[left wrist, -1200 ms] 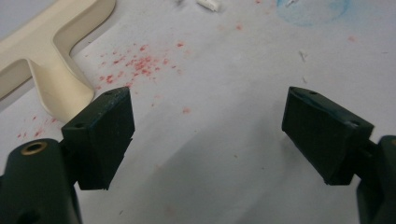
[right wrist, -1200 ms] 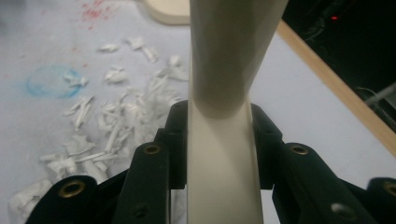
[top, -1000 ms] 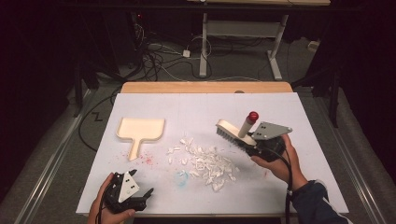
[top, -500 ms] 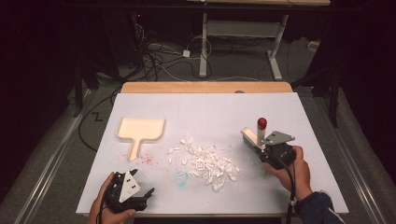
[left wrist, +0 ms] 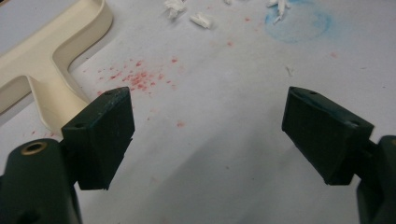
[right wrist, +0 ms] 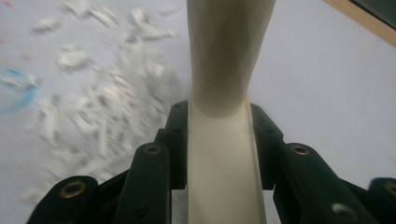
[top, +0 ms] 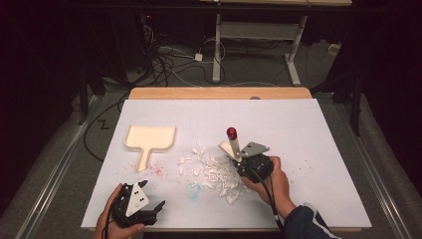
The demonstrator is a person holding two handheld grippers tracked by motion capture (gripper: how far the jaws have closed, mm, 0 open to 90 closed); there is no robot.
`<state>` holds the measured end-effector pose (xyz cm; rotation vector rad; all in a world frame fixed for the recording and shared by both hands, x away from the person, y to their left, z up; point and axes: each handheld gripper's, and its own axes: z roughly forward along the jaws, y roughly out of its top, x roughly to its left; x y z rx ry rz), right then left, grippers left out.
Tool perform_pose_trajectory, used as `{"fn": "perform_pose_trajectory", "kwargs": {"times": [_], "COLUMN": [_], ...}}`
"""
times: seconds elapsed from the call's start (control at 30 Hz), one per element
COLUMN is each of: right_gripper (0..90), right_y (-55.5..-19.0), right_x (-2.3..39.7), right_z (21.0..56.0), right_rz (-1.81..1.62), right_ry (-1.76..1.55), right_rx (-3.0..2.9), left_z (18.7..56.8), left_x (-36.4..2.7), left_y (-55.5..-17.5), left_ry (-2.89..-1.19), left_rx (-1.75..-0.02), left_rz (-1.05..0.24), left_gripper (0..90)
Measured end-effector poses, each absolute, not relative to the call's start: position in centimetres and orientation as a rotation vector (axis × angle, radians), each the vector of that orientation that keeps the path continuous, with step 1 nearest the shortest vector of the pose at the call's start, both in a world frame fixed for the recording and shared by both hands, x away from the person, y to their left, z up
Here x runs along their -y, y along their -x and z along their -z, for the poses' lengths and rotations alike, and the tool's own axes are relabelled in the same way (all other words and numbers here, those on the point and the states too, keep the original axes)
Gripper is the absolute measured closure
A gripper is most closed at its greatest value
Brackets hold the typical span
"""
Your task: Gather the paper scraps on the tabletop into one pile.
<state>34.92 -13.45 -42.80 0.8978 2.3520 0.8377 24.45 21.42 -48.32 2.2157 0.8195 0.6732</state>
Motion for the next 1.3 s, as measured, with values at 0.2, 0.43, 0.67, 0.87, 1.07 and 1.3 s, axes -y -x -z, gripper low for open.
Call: {"fn": "perform_pose_trajectory", "kwargs": {"times": [0.2,0.43,0.67,0.87,1.07,1.3], "right_gripper": [67.8,67.9,67.8,67.8,67.9,67.9], "right_y": [-34.6,-33.2,-29.2,-26.7,-26.8,-27.9], "right_x": [12.4,16.9,21.9,25.1,23.8,19.5], "right_z": [41.1,38.4,37.5,38.7,40.7,41.1], "right_rz": [-0.904,-1.033,-1.015,-0.945,-0.935,-0.963], "right_ry": [-0.826,-0.795,-0.728,-0.729,-0.715,-0.602], "right_rx": [-2.342,-2.375,-2.448,-2.556,-2.657,-2.692], "left_z": [48.5,48.4,48.2,48.3,48.4,48.6], "left_x": [-21.4,-21.4,-21.6,-21.4,-21.1,-21.2], "left_y": [-24.5,-24.4,-24.0,-24.1,-24.2,-24.2], "left_ry": [-2.232,-2.231,-2.206,-2.224,-2.234,-2.240], "left_rx": [-0.818,-0.817,-0.793,-0.802,-0.796,-0.791], "left_rz": [-0.656,-0.666,-0.661,-0.669,-0.661,-0.652], "left_gripper": [15.9,15.9,15.9,15.9,15.9,15.9]}}
